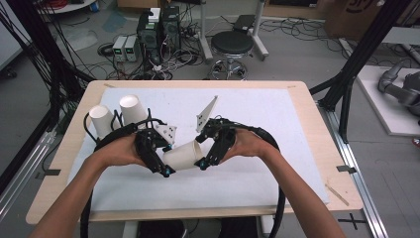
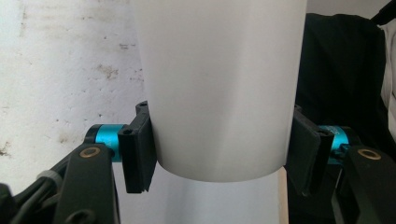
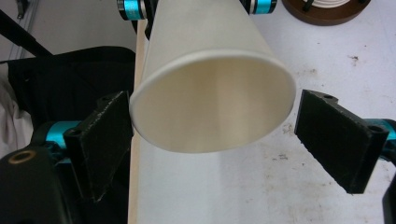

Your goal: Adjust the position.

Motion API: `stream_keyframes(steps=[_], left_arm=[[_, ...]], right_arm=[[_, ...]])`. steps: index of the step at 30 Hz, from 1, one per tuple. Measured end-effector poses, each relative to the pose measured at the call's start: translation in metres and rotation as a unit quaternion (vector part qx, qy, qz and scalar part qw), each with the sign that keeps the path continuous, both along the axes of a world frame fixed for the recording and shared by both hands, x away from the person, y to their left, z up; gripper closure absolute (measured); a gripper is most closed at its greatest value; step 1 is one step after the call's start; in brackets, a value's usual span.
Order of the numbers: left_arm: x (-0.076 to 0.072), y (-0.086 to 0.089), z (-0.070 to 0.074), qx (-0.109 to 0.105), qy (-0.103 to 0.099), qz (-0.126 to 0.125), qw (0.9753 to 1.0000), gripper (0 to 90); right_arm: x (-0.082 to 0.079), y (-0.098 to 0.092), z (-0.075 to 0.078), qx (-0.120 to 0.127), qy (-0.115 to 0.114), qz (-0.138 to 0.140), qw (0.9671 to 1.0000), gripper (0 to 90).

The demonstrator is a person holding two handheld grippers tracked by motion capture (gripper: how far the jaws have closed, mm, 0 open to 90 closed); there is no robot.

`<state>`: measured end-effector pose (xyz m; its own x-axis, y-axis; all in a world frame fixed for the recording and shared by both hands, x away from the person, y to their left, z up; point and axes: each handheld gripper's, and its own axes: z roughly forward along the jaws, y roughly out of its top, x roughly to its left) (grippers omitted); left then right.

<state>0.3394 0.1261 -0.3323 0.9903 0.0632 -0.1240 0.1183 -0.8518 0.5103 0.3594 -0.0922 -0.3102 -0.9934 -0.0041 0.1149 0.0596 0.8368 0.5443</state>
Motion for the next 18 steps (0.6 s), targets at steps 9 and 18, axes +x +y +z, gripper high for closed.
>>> stream_keyframes(steps=[9, 18], left_arm=[[-0.004, 0.011, -0.002, -0.032, 0.001, 0.029, 0.9991, 35.8], [-0.004, 0.017, 0.006, -0.045, -0.016, 0.025, 0.9985, 35.8]], right_arm=[[0.000, -0.006, 0.004, 0.016, -0.001, -0.001, 0.9999, 12.0], [0.001, -0.016, 0.010, 0.031, -0.001, -0.014, 0.9994, 12.0]])
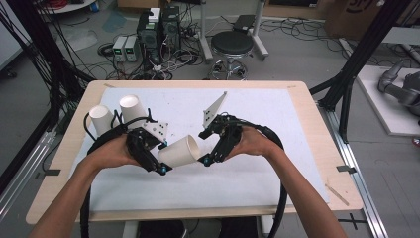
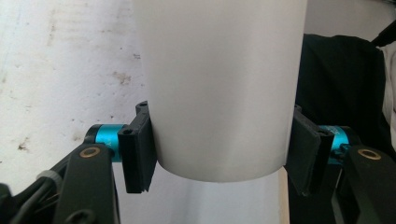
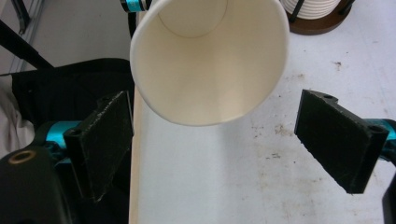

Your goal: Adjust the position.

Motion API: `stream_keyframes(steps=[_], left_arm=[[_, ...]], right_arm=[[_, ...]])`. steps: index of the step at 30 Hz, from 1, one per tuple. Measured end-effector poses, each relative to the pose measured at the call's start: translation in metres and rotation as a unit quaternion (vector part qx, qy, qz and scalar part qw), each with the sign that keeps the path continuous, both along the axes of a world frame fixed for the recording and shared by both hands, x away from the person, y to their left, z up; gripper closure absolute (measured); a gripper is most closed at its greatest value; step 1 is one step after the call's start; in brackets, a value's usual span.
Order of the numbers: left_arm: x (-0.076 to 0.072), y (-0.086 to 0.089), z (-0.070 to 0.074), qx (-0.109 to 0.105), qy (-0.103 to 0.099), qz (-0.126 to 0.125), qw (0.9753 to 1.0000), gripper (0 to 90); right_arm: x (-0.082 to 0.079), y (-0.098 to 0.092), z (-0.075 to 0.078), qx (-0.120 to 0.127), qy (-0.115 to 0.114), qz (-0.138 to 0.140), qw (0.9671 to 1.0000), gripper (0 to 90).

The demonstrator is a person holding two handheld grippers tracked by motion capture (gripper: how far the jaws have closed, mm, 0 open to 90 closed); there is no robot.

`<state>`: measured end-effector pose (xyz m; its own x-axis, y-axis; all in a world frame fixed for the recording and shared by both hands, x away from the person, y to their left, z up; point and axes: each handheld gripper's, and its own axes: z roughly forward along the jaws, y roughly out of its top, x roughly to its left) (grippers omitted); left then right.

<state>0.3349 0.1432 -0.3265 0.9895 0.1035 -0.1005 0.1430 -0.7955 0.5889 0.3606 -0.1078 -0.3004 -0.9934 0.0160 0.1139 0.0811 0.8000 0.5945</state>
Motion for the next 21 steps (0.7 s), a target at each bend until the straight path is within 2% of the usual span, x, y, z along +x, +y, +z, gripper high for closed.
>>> stream_keyframes(steps=[6, 10, 16, 17, 18, 21], left_arm=[[-0.002, 0.003, 0.003, -0.021, -0.001, 0.008, 0.9997, 35.8], [-0.004, 0.006, 0.000, -0.038, 0.000, 0.016, 0.9991, 35.8], [-0.007, 0.011, -0.005, -0.076, 0.001, 0.029, 0.9967, 35.7], [-0.007, 0.011, -0.005, -0.079, -0.001, 0.028, 0.9964, 35.7], [-0.007, 0.012, -0.006, -0.082, -0.001, 0.027, 0.9963, 35.8], [-0.007, 0.013, -0.008, -0.097, 0.000, 0.031, 0.9948, 35.7]], right_arm=[[0.001, -0.009, 0.005, 0.017, -0.006, -0.007, 0.9998, 12.0], [0.000, -0.013, 0.006, 0.022, -0.006, -0.010, 0.9997, 12.0], [0.001, -0.019, 0.009, 0.037, -0.010, -0.018, 0.9991, 12.1], [0.000, -0.023, 0.008, 0.054, -0.009, -0.020, 0.9983, 12.1], [0.000, -0.025, 0.006, 0.061, -0.007, -0.021, 0.9979, 12.1], [0.000, -0.032, 0.000, 0.065, -0.006, -0.032, 0.9973, 12.1]])
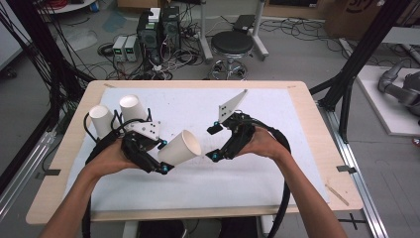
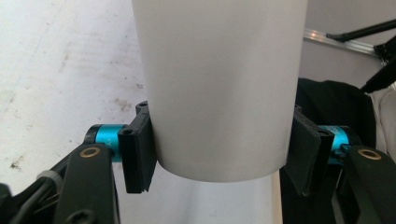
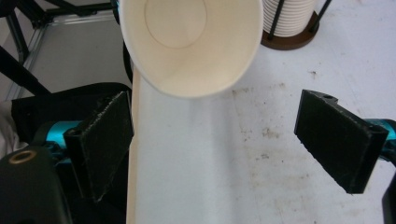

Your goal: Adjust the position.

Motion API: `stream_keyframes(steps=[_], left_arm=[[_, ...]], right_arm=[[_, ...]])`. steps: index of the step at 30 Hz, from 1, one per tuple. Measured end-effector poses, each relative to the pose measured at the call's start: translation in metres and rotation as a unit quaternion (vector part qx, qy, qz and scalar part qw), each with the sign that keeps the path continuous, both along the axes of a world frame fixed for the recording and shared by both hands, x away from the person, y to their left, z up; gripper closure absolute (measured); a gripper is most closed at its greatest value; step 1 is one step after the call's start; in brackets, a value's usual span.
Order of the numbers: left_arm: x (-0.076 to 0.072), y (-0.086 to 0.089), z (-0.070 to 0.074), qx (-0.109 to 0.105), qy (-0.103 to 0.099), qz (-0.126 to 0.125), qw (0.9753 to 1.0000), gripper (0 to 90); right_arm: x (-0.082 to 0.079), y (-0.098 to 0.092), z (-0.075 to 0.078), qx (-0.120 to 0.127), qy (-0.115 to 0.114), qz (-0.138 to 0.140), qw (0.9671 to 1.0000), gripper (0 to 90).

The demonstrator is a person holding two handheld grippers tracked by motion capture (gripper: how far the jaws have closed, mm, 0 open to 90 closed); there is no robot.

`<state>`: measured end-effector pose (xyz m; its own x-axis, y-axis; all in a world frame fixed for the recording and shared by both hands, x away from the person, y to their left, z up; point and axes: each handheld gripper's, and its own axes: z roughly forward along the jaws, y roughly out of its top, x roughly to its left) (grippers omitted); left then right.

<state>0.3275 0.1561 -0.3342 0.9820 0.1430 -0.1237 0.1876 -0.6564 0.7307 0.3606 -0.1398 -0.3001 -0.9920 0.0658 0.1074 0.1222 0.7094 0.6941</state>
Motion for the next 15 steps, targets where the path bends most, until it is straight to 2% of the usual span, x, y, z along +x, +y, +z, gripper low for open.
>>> stream_keyframes(steps=[9, 15], left_arm=[[-0.001, 0.002, -0.007, -0.039, -0.001, 0.015, 0.9991, 35.7], [-0.002, 0.002, -0.013, -0.059, 0.002, 0.022, 0.9980, 35.7]], right_arm=[[-0.003, -0.021, -0.010, 0.055, 0.007, -0.021, 0.9983, 12.2], [-0.005, -0.026, -0.015, 0.078, 0.010, -0.018, 0.9967, 12.3]])
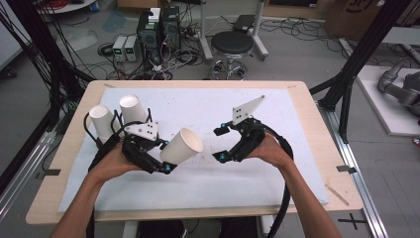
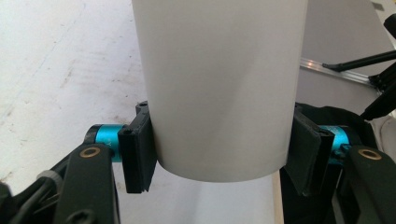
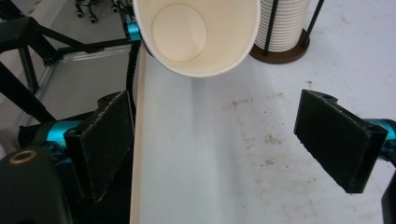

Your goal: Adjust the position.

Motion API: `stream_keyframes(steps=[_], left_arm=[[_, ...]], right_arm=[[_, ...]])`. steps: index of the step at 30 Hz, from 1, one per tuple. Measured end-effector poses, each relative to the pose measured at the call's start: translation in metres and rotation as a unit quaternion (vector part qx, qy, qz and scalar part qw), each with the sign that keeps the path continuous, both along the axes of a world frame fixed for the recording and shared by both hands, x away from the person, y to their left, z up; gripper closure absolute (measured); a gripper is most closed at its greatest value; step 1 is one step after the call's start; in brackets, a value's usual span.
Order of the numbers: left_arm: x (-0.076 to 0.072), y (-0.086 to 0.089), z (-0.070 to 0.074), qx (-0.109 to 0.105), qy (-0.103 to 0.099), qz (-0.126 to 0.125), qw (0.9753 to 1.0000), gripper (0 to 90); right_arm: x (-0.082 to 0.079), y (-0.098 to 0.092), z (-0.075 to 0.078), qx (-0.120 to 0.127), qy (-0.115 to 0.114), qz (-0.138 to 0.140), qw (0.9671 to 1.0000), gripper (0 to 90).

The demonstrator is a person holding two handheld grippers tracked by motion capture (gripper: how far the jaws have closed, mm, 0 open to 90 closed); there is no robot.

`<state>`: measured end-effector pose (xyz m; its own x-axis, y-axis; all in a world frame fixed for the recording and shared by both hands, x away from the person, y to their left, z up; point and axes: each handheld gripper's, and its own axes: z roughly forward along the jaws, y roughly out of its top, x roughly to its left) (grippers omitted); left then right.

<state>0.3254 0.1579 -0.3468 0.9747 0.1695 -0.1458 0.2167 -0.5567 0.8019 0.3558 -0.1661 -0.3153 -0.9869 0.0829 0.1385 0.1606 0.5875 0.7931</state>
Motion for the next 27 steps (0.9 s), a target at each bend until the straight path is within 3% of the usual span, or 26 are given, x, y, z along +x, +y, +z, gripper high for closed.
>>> stream_keyframes(steps=[12, 20, 27], left_arm=[[-0.002, 0.000, -0.007, -0.048, -0.004, 0.010, 0.9988, 35.7], [-0.004, 0.001, -0.012, -0.087, -0.006, 0.018, 0.9961, 35.7], [-0.004, 0.000, -0.018, -0.109, -0.005, 0.019, 0.9938, 35.7]], right_arm=[[-0.005, -0.009, -0.007, 0.054, -0.007, -0.021, 0.9983, 12.4], [-0.007, -0.014, -0.011, 0.099, -0.008, -0.034, 0.9945, 12.5], [-0.008, -0.016, -0.016, 0.119, -0.004, -0.042, 0.9920, 12.4]])
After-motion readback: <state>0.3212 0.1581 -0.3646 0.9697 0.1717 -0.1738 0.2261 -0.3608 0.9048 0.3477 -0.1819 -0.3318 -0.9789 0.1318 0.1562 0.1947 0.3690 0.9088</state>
